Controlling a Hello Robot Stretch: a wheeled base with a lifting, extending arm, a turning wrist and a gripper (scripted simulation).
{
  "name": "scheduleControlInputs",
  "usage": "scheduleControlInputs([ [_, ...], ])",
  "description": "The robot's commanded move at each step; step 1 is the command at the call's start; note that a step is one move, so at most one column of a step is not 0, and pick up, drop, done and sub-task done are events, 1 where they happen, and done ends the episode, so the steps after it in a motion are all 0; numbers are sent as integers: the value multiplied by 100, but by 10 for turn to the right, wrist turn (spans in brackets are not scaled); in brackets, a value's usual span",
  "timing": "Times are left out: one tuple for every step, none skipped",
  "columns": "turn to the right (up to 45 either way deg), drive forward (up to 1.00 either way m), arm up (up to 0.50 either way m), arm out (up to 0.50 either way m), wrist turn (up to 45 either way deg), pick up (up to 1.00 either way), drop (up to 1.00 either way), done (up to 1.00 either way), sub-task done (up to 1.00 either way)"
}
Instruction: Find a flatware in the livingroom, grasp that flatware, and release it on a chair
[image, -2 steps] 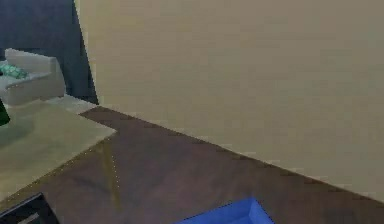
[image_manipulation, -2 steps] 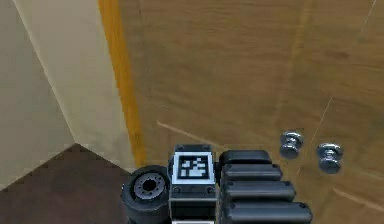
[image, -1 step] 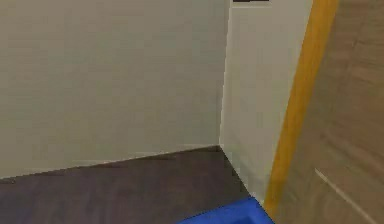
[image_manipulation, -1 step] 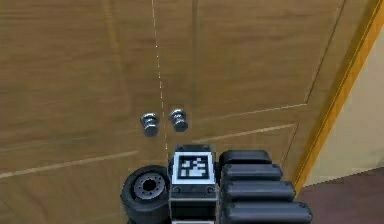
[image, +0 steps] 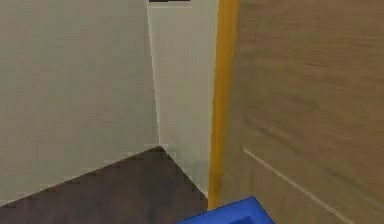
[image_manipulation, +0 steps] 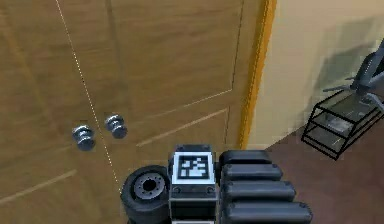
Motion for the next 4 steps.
scheduleControlInputs([
  [-450, 0, 0, 0, 0, 0, 0, 0, 0],
  [-450, 0, 0, 0, 0, 0, 0, 0, 0],
  [-450, 0, 0, 0, 0, 0, 0, 0, 0],
  [-210, 0, 0, 0, 0, 0, 0, 0, 0],
])
